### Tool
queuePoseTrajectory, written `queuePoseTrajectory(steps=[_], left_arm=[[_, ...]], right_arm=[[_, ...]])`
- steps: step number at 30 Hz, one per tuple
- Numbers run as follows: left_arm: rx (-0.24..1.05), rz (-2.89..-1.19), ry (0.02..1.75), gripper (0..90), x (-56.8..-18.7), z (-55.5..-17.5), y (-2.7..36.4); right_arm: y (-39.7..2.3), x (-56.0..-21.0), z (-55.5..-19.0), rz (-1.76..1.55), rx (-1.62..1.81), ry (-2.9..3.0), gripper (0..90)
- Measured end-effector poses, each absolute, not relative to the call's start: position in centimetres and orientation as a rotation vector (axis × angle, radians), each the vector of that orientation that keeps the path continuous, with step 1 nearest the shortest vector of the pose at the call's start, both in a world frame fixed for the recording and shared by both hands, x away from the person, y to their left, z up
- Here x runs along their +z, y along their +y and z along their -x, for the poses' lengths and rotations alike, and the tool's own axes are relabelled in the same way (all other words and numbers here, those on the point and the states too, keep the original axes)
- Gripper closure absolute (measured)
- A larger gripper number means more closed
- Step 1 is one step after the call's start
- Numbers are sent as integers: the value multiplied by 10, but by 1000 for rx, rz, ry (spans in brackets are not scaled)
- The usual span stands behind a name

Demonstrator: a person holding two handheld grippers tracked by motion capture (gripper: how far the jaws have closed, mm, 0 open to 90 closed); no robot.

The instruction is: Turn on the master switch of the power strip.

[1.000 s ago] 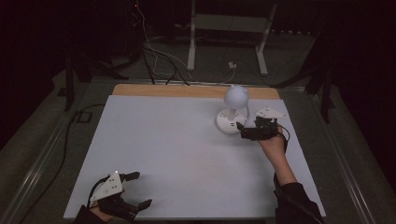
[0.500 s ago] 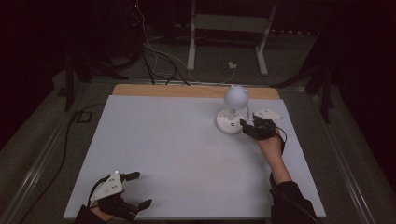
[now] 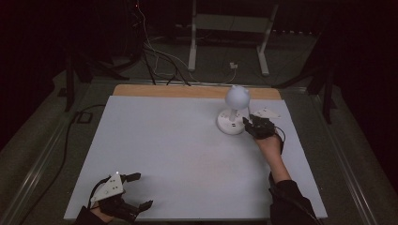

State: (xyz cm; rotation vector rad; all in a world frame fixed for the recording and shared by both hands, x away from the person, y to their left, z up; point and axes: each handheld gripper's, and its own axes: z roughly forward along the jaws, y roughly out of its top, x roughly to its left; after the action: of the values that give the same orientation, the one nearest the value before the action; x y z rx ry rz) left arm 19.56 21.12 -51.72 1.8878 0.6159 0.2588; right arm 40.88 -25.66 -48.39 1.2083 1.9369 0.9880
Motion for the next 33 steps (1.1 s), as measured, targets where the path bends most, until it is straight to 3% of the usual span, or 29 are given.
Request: queuePoseTrajectory(steps=[8,33], left_arm=[[255,-1884,604,0,-517,-195,211],[257,-1892,608,0,-518,-195,211]], right_arm=[[-251,-492,-414,-1204,952,1958,900],[-244,-513,-429,-1235,920,1992,900]])
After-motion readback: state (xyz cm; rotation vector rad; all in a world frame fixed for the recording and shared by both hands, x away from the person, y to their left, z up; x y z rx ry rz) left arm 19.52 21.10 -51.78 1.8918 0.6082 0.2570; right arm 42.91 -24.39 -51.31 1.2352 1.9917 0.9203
